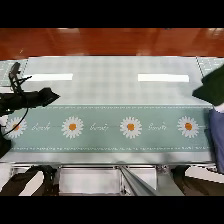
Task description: Fold the shirts.
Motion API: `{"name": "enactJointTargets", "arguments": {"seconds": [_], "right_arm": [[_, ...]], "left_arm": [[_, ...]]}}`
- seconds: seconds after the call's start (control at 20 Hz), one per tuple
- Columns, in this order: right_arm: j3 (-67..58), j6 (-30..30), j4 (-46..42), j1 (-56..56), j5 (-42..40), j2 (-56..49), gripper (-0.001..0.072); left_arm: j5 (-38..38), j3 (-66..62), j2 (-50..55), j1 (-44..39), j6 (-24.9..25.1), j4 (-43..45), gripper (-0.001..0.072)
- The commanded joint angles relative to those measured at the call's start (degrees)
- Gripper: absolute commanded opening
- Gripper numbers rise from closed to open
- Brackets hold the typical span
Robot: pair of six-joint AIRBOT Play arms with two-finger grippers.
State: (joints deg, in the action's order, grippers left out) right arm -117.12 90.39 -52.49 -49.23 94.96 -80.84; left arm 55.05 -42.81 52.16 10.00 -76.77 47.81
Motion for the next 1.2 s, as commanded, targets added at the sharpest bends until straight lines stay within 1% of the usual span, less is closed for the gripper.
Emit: {"name": "enactJointTargets", "arguments": {"seconds": [0.0, 0.15, 0.35, 0.4, 0.45, 0.55, 0.6, 0.75, 0.9, 0.95, 1.0, 1.05, 1.1, 1.15], "right_arm": [[3.2, -1.9, 1.4, -9.8, 2.6, 0.2, 0.0020], [3.6, -2.6, 1.3, -14.3, 3.2, 0.2, 0.0020], [4.1, -2.8, -2.0, -18.8, 9.6, 0.5, 0.0020], [5.4, -2.9, -2.9, -19.9, 11.5, 1.2, 0.0020], [8.0, -2.8, -3.2, -21.0, 11.5, 3.0, 0.0020], [16.4, -3.0, -4.7, -24.0, 11.5, 7.8, 0.0020], [21.2, -3.0, -7.2, -25.7, 11.5, 10.3, 0.0020], [36.3, -2.8, -18.5, -30.1, 11.5, 17.9, 0.0021], [48.4, -1.5, -33.6, -31.5, 11.6, 23.5, 0.0021], [51.2, -0.4, -37.4, -31.5, 11.5, 24.7, 0.0028], [53.0, 0.3, -39.5, -31.5, 11.5, 25.4, 0.0133], [54.2, 0.8, -41.4, -31.5, 11.6, 25.7, 0.0352], [54.5, 1.2, -42.1, -31.5, 11.8, 25.7, 0.0415], [54.5, 1.4, -42.1, -31.5, 11.8, 25.7, 0.0415]], "left_arm": [[-0.7, -0.5, 0.0, 3.2, 0.0, -1.2, 0.0020], [-2.4, -0.4, 0.0, 3.3, 0.0, -1.3, 0.0020], [-5.7, -0.4, 0.0, 3.3, 0.0, -1.4, 0.0020], [-6.6, -0.4, 0.0, 3.3, 0.0, -1.3, 0.0020], [-7.8, -0.4, 0.0, 3.3, 0.0, -1.3, 0.0020], [-11.2, -0.4, 0.0, 3.3, 0.0, -1.3, 0.0020], [-13.2, -0.4, 0.0, 3.3, 0.0, -1.3, 0.0021], [-19.1, -0.4, 0.0, 3.3, 0.0, -1.3, 0.0021], [-22.1, -0.4, 0.0, 3.3, 0.1, -1.3, 0.0021], [-22.3, -0.4, 0.0, 3.3, 0.1, -1.3, 0.0020], [-22.5, -0.4, 0.0, 3.3, 0.1, -1.3, 0.0020], [-22.5, -0.4, 0.0, 3.2, 0.1, -1.3, 0.0020], [-22.5, -0.4, 0.1, 3.2, 0.1, -1.3, 0.0020], [-22.5, -0.4, 0.4, 3.2, 0.1, -1.3, 0.0020]]}}
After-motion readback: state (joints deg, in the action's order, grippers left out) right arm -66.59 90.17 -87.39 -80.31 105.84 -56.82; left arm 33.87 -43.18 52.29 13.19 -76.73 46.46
